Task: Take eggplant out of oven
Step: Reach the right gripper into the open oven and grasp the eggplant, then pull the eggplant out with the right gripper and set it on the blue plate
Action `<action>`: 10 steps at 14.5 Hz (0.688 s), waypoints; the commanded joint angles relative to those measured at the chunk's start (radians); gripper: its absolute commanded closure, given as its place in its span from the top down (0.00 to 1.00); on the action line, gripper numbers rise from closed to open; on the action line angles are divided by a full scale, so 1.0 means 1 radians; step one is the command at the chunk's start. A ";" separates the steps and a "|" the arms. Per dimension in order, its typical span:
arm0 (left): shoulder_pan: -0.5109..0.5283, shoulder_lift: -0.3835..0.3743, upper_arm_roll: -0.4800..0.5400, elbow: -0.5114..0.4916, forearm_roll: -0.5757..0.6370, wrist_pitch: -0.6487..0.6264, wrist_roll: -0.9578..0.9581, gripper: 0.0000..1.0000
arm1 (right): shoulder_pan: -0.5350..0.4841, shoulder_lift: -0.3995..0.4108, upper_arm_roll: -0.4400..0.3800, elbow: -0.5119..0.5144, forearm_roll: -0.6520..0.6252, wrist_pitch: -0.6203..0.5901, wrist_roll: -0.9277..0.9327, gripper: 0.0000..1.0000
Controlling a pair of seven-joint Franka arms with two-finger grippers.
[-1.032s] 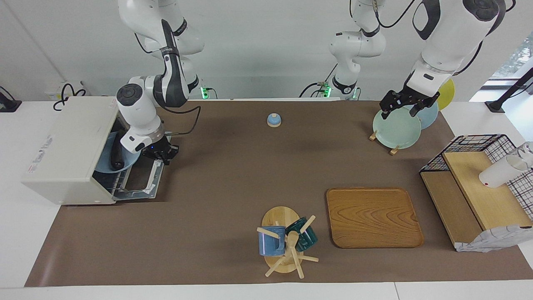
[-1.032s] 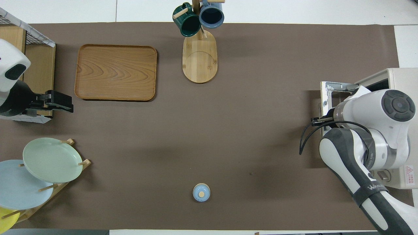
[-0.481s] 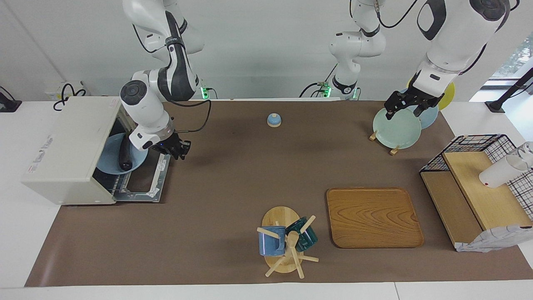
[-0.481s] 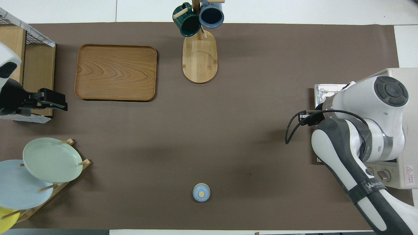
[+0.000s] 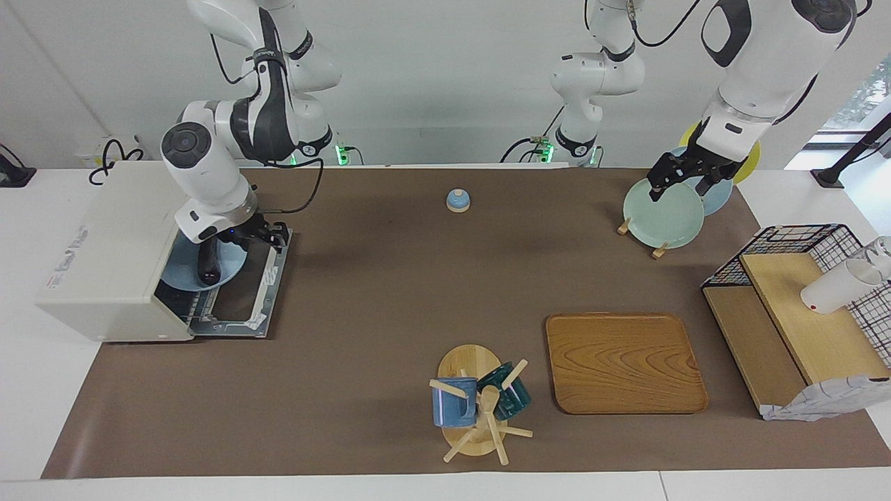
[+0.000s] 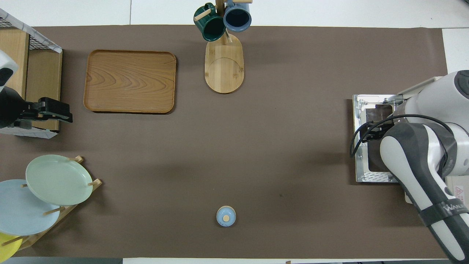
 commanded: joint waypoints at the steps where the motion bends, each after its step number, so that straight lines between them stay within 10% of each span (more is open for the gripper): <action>1: 0.010 -0.013 -0.007 -0.021 0.013 0.025 0.004 1.00 | -0.067 -0.026 0.006 -0.048 -0.016 0.009 -0.089 0.73; 4: 0.010 -0.015 -0.006 -0.022 0.007 0.027 0.007 1.00 | -0.079 -0.052 0.006 -0.126 -0.016 0.098 -0.111 0.65; 6: 0.010 -0.018 -0.006 -0.026 0.007 0.028 0.007 1.00 | -0.078 -0.057 0.006 -0.157 -0.016 0.150 -0.113 0.46; 8: 0.010 -0.018 -0.006 -0.027 0.007 0.028 0.006 1.00 | -0.073 -0.063 0.006 -0.172 -0.017 0.155 -0.114 0.00; 10: 0.010 -0.018 -0.006 -0.029 0.007 0.028 0.006 1.00 | -0.061 -0.070 0.009 -0.177 -0.072 0.143 -0.125 0.00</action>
